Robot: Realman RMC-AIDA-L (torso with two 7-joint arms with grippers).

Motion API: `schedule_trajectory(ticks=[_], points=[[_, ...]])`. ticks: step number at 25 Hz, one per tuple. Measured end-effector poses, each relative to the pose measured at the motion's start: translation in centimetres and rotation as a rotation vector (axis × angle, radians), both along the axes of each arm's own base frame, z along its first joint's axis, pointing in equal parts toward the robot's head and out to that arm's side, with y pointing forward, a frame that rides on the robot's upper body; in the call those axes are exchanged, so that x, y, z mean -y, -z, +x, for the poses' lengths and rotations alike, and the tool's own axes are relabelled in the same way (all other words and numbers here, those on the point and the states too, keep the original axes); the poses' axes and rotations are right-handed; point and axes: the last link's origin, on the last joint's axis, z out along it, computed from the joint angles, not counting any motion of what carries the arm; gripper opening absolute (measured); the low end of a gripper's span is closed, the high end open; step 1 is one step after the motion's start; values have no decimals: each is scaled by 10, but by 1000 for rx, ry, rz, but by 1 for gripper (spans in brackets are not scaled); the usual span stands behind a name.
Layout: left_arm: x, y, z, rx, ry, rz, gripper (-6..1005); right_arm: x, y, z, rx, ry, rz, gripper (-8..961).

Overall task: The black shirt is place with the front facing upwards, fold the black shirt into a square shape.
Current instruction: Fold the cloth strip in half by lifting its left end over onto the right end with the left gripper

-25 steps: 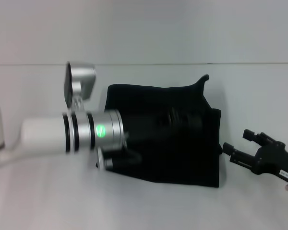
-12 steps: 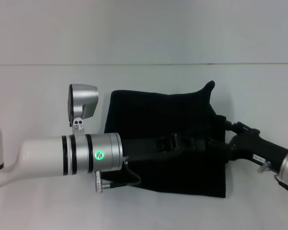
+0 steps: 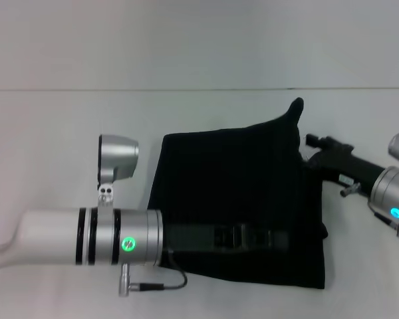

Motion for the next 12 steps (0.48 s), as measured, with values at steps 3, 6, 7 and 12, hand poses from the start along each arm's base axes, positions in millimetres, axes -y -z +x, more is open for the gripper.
schedule_trajectory(ticks=[3, 6, 7, 12], points=[[5, 4, -6, -31, 7, -15, 26, -4, -8, 2, -8, 9, 34, 927], [7, 8, -8, -56, 18, -10, 26, -6, -14, 5, -7, 22, 61, 927], [7, 9, -9, -63, 18, -9, 26, -7, -16, 6, -10, 31, 73, 927], [7, 19, -16, -112, -20, 9, 26, -11, -34, 22, -39, 116, 176, 927]])
